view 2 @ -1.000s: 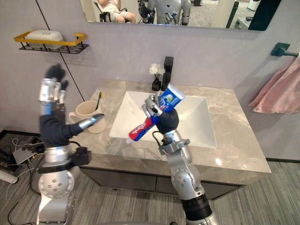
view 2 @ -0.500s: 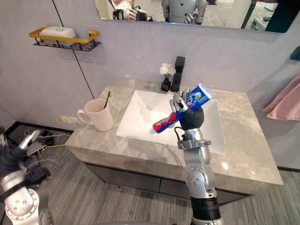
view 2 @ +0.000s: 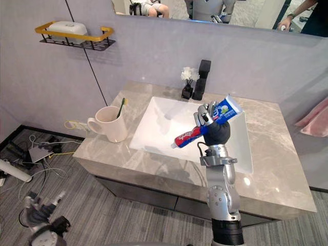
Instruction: Organize washtable
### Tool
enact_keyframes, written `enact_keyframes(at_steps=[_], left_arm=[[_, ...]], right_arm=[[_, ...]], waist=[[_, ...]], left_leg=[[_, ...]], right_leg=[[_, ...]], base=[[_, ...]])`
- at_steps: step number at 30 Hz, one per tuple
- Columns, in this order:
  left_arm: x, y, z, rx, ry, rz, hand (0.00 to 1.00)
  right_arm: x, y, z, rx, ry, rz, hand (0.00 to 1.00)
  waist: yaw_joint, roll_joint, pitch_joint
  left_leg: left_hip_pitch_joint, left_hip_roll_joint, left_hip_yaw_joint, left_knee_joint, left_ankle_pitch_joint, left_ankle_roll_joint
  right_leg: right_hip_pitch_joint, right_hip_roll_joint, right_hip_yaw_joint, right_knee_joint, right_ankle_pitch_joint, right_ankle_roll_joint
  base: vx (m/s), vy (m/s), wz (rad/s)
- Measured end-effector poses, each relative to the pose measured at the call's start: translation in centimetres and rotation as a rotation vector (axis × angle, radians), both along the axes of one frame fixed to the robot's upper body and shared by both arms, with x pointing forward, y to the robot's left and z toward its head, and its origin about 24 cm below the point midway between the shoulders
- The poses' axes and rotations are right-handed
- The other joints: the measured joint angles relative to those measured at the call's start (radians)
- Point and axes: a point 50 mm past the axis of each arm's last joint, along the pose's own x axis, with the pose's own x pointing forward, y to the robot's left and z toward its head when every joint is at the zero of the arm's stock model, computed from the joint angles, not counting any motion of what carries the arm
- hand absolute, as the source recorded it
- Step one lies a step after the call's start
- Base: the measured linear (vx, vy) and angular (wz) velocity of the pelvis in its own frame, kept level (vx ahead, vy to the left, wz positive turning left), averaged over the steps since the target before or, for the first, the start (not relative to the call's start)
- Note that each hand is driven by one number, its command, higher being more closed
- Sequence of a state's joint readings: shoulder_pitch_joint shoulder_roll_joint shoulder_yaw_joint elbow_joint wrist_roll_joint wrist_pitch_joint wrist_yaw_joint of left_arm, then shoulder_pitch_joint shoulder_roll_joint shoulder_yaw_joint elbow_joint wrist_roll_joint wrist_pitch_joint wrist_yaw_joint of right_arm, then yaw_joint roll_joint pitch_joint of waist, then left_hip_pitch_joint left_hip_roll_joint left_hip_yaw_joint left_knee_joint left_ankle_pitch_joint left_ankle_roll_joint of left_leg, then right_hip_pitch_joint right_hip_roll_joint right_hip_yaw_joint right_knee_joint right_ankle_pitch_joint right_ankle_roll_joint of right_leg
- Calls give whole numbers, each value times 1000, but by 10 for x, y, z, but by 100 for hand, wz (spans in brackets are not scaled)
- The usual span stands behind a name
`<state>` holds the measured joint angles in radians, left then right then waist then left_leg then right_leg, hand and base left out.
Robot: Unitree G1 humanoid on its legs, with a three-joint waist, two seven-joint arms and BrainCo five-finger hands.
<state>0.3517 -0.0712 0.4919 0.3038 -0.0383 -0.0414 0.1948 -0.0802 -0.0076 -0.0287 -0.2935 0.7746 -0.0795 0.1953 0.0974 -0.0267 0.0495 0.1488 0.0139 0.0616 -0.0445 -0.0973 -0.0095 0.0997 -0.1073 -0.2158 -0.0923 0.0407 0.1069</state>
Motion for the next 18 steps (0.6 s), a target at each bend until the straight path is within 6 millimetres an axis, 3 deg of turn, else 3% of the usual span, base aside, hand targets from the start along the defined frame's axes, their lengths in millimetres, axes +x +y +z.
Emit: enact_keyframes(at_steps=[2, 11, 18], left_arm=[[-7, -10, -15, -54, 73, -36, 0], [-25, -36, -48, -187, 235, -104, 0], [-26, -49, -62, -233, 316, -203, 0]], right_arm=[[0, 2, 0, -2, 0, 9, 100], [2, 16, 6, -63, -25, 73, 100], [14, 32, 36, -109, -143, 133, 100]], waist=[[2, -9, 7], [2, -7, 8], [26, -8, 9]], left_leg=[[-7, 0, -1, 15, -8, 2], [-13, 0, -1, 29, -14, 2], [-26, 1, -11, 46, -15, 1]], right_leg=[[0, -1, 0, 0, 0, 0], [1, -1, 1, 1, 0, 0], [1, -1, -6, 2, 0, 0]], base=[[-46, -32, 0], [-38, -27, 0], [-32, -28, 4]])
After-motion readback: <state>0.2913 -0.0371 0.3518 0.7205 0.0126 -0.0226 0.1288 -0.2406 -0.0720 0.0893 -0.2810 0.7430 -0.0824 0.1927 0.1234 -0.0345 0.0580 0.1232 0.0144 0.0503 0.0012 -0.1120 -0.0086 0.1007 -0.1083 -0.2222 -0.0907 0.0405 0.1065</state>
